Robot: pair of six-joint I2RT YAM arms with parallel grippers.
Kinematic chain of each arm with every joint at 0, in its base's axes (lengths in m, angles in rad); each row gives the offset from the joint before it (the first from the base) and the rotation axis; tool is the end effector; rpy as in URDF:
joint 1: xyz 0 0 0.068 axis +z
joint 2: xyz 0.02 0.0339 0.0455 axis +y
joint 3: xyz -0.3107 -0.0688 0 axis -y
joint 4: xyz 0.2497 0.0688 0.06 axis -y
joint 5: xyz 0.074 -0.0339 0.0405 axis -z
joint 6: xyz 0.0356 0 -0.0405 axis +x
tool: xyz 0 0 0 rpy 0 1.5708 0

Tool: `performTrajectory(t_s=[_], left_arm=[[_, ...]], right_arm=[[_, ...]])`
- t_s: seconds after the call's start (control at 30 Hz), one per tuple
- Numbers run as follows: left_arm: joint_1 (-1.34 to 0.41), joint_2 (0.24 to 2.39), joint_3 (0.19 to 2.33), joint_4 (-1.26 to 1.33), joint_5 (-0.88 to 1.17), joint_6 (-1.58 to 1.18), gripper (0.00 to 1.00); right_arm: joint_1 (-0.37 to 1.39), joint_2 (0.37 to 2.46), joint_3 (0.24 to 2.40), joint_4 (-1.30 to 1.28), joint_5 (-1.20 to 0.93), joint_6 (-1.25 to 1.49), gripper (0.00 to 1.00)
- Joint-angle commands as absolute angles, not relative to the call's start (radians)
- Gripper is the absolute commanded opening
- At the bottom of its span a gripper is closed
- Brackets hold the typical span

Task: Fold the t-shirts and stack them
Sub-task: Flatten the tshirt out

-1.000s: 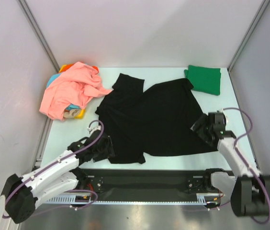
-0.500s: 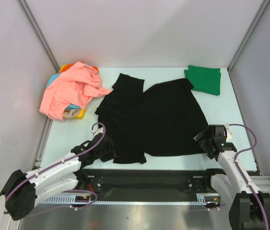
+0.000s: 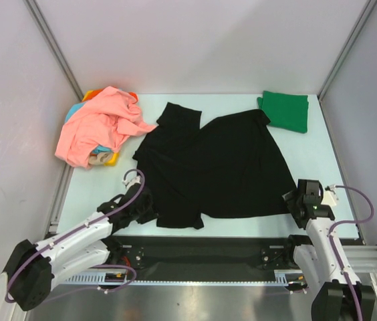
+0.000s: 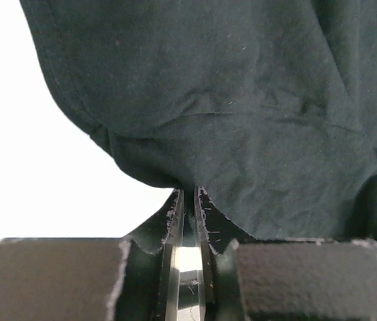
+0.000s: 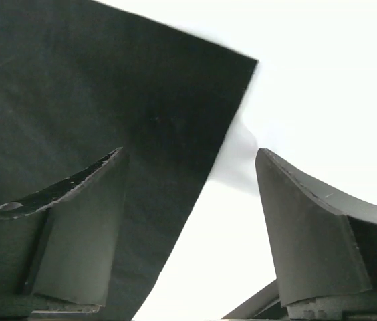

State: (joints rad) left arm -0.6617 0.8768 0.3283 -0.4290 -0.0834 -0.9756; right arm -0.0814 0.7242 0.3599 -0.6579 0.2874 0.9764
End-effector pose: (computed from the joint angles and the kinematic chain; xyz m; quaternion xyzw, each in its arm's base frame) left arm 0.1019 -0.0756 0.1826 -0.1614 0.9418 -0.1860 0.2286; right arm 0.0972 -0.0181 0.1942 0.5142 0.8029 -0.0083 0.3013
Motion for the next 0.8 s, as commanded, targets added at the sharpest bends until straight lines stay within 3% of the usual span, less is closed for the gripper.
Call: performTrajectory(t_s=[0.0,0.07,0.17,0.23,0.27,0.3,0.33,0.77], left_arm=[[-0.637,0.845,0.338,-0.416,-0.081,-0.933,0.15],[-0.624,0.844,0.334,-0.410,-0.074,-0.928,0.14],[-0.609,0.841,0.330,-0.411,-0.066,-0.917,0.12],[-0.595,0.828,0.328,-0.413,-0.063,-0.911,0.10],[-0.591,0.824,0.330,-0.419,-0.060,-0.908,0.10],[-0.588,0.818,0.334,-0.425,-0.060,-0.905,0.09],[-0.581,0.810,0.340,-0.434,-0.061,-0.902,0.08],[-0.574,0.603,0.558,-0.751,-0.048,-0.882,0.01]], right_arm=[[-0.101,0.794,0.327,-0.606,0.276,0.991,0.77],[-0.104,0.853,0.321,-0.543,0.221,0.973,0.71],[-0.104,0.885,0.322,-0.506,0.201,0.954,0.46],[-0.104,0.850,0.314,-0.502,0.193,0.951,0.35],[-0.104,0.835,0.311,-0.508,0.196,0.954,0.27],[-0.104,0.813,0.305,-0.509,0.193,0.953,0.09],[-0.104,0.796,0.304,-0.520,0.190,0.953,0.03],[-0.104,0.496,0.526,-0.862,0.203,0.966,0.00]])
